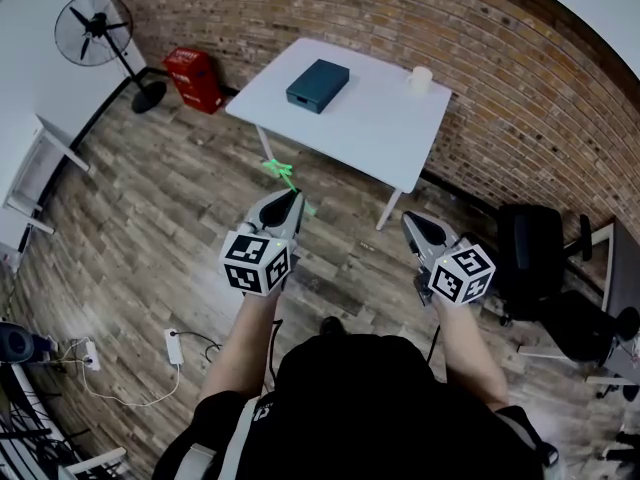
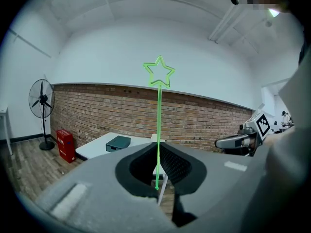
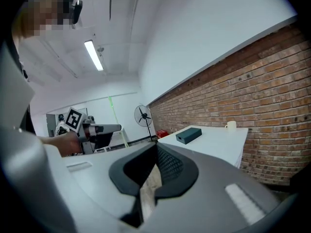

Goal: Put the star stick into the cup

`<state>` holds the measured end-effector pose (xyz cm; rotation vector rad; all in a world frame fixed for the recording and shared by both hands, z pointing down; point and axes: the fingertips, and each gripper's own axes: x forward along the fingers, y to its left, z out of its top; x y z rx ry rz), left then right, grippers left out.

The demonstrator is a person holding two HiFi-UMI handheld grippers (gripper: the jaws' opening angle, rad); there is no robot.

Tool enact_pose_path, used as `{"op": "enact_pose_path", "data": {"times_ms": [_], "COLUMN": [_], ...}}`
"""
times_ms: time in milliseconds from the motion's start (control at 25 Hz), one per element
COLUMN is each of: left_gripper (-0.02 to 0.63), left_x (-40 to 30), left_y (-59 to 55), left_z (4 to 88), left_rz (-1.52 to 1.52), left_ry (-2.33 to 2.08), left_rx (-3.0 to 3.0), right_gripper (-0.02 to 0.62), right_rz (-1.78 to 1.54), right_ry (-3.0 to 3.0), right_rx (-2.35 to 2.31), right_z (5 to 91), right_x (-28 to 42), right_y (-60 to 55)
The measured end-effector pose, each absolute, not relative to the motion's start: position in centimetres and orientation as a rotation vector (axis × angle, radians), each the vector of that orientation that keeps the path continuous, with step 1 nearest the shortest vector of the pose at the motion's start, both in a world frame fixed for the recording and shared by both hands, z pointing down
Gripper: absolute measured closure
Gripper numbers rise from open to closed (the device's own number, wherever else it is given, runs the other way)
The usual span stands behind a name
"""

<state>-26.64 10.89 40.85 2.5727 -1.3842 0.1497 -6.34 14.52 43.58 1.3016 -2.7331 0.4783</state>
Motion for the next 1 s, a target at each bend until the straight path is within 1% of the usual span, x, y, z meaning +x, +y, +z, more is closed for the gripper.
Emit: {"op": "enact_pose_path", "data": {"times_ms": [240, 600, 760, 1000], "left_gripper": [0.586, 0.586, 0.584, 0.585], "left_x": [-28.5, -28.4, -26.7, -21.9], "left_y": [9.6, 5.8, 2.2, -6.4], "left_z": [41.1, 41.6, 41.8, 42.6], "left_rz": [0.114, 0.097, 0.113, 0.175], "left_ry": [-1.379, -1.405, -1.393, -1.353], "left_rx": [2.567, 2.539, 2.553, 2.576], "right_gripper": [0.595, 0.595, 0.595, 0.595], "right_rz": [0.469, 0.484, 0.478, 0.515], "right_ry": [-2.714, -2.757, -2.772, -2.789], "right_rx": [1.304, 1.250, 1.241, 1.276], "right_z": [43.5, 43.5, 43.6, 44.5], "right_x": [-7.7, -8.5, -7.7, -4.0], "right_y": [12.9, 8.0, 4.2, -4.1]}}
